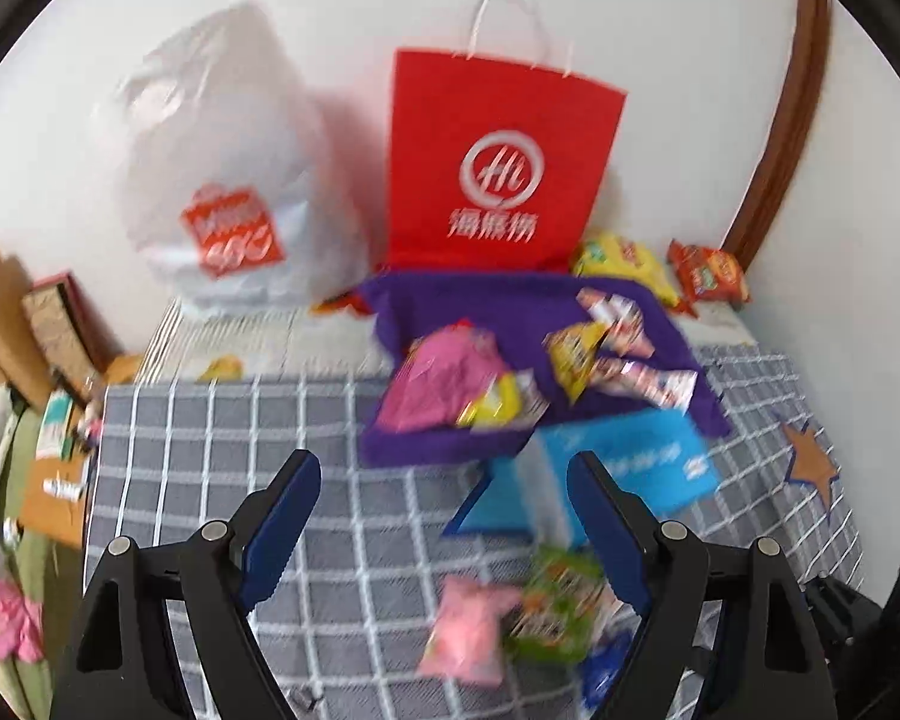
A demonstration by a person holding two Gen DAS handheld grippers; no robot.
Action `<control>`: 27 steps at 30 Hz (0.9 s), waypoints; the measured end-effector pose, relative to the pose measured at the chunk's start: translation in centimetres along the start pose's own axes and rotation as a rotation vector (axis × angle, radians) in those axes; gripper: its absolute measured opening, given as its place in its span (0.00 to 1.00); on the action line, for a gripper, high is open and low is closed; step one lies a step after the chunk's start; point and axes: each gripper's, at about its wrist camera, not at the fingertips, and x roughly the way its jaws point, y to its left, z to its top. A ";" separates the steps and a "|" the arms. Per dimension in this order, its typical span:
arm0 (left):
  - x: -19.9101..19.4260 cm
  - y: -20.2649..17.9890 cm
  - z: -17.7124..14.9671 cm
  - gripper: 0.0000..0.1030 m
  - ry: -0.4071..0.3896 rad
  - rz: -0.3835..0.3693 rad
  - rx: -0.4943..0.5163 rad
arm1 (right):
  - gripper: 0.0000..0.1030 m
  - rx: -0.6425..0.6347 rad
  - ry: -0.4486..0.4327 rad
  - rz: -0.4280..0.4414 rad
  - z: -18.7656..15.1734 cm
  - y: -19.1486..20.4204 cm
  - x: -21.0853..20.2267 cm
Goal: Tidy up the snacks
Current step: 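Withdraw both open tools from the towel back toward the snack pile, then grasp the blue snack packet with the right tool while the left tool grasps the pink peach candy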
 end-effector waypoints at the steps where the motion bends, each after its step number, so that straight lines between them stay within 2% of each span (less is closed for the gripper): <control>1: 0.1 0.5 -0.8 0.81 0.011 0.006 -0.002 | 0.60 -0.007 0.020 0.015 -0.7 0.6 0.7; 5: 0.4 1.9 -3.1 0.81 0.038 0.006 -0.012 | 0.60 0.011 0.082 0.033 -2.3 1.7 3.0; 12: 1.7 3.2 -5.7 0.81 0.080 -0.030 -0.032 | 0.60 0.126 0.194 0.051 -3.6 1.9 6.2; 16: 2.3 3.5 -6.8 0.81 0.096 -0.048 -0.026 | 0.67 0.156 0.185 0.041 -3.5 2.2 7.2; 21: 3.0 3.5 -7.8 0.81 0.105 -0.071 -0.013 | 0.66 0.118 0.154 0.001 -3.5 2.8 7.7; 24: 3.8 3.0 -8.4 0.81 0.122 -0.082 0.006 | 0.44 0.072 0.137 -0.073 -3.7 2.7 7.7; 26: 4.5 2.4 -8.9 0.81 0.131 -0.083 0.030 | 0.41 0.083 0.128 -0.056 -3.7 2.1 7.4; 27: 4.9 2.1 -9.0 0.81 0.139 -0.079 0.039 | 0.30 0.091 0.125 -0.049 -3.8 1.7 7.1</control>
